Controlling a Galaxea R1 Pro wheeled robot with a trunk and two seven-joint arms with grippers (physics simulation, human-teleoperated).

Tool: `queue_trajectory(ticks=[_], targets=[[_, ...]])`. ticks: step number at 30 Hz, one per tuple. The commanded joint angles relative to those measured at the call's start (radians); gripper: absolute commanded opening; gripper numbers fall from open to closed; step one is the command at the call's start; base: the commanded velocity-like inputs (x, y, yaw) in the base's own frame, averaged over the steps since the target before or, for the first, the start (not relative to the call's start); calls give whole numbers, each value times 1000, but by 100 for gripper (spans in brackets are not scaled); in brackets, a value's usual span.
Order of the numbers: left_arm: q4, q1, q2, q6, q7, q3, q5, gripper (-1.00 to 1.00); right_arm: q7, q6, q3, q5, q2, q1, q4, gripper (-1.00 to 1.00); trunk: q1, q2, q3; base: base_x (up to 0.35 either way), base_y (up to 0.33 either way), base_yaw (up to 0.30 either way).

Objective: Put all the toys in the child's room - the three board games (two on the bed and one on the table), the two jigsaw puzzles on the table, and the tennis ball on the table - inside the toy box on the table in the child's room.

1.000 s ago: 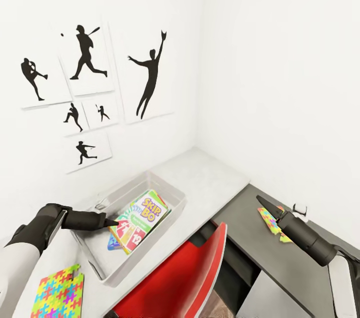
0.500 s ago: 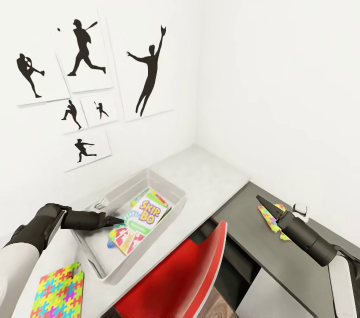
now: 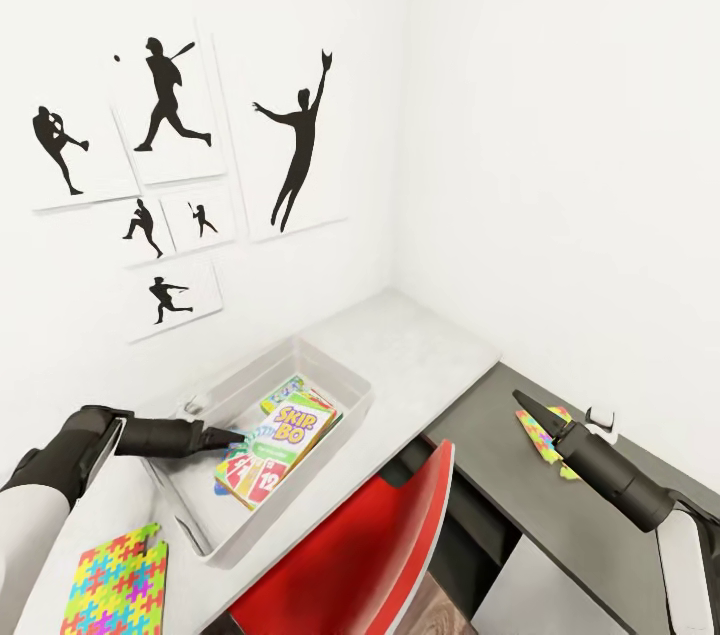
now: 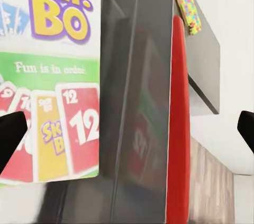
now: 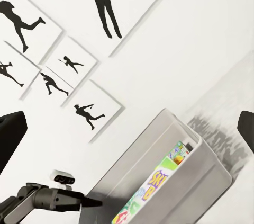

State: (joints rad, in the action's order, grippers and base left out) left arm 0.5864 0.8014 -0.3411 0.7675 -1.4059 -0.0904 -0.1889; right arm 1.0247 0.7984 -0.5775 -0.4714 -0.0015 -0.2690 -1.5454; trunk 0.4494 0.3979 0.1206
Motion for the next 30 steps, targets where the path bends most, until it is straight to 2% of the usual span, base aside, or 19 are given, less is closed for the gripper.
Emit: queue_trajectory(ticks=[1,6,14,17,25,30], targets=[[5,1,-5,10,-11,-6,-9,100,1,5,-1,-3,0,-1,0,100,1,2,2,0,0,0],[38,0,-23,10,-25,-7,-7,100,2,5,-1,-3,1,-1,0,100,1,2,2,0,0,0],[49,-2,-39,9,-164,-8,-8,100,3,4,-1,-2,0,-1,-1,100,1,2,-3,0,0,-19],[50,-2,-43,8,-165,-8,-8,100,3,4,-1,-2,0,-1,-1,100,1,2,-7,0,0,-55],[51,-2,-47,6,-165,-44,-7,100,3,4,-1,-2,0,-1,-1,100,1,2,-19,-1,0,-34],[52,-2,-47,6,-165,-50,-7,100,3,4,-1,-3,0,-1,-1,100,1,2,-27,-94,0,-3]])
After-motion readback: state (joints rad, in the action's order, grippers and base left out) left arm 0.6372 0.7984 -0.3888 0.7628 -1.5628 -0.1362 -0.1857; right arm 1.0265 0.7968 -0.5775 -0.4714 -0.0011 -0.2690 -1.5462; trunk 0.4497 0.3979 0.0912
